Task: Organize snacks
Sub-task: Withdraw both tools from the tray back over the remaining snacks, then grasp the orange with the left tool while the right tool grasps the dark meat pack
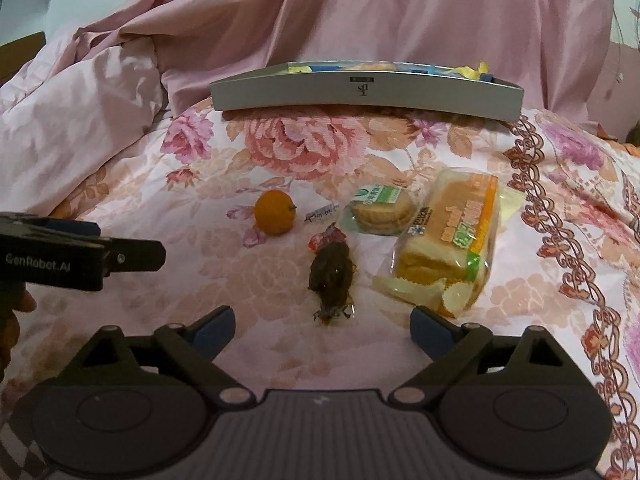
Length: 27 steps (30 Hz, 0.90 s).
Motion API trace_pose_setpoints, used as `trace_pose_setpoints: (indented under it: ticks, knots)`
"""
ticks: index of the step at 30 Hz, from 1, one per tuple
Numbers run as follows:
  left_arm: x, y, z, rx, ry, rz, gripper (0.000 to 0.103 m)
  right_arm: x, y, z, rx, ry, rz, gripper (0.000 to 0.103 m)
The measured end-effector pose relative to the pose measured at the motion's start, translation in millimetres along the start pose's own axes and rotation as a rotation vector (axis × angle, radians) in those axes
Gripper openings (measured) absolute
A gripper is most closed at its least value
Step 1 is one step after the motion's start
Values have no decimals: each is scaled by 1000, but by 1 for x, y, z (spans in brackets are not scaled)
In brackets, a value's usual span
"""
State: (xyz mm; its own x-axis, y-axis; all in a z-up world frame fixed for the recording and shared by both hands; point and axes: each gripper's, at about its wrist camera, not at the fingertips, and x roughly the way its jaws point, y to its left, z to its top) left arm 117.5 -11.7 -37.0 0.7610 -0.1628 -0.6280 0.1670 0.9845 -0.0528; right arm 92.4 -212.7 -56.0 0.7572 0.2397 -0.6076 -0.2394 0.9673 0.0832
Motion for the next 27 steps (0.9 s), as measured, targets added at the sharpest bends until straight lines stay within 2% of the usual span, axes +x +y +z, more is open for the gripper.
trace_pose_setpoints:
  ticks: [11,17,21,27]
  knots:
    - [25,-5,13,10,-19,-62,102,16,-5,4,-22,-26,-30,80]
    - [44,-12,28,19,-31,-110,102,25,2,6,-82,-38,-48,73]
    - [62,-24,39,67,-17,-140,102,28,9,7,-141,-48,-59,69]
    - [84,-42,43,161,25,-140,102,33,13,9,-189,-57,-71,66]
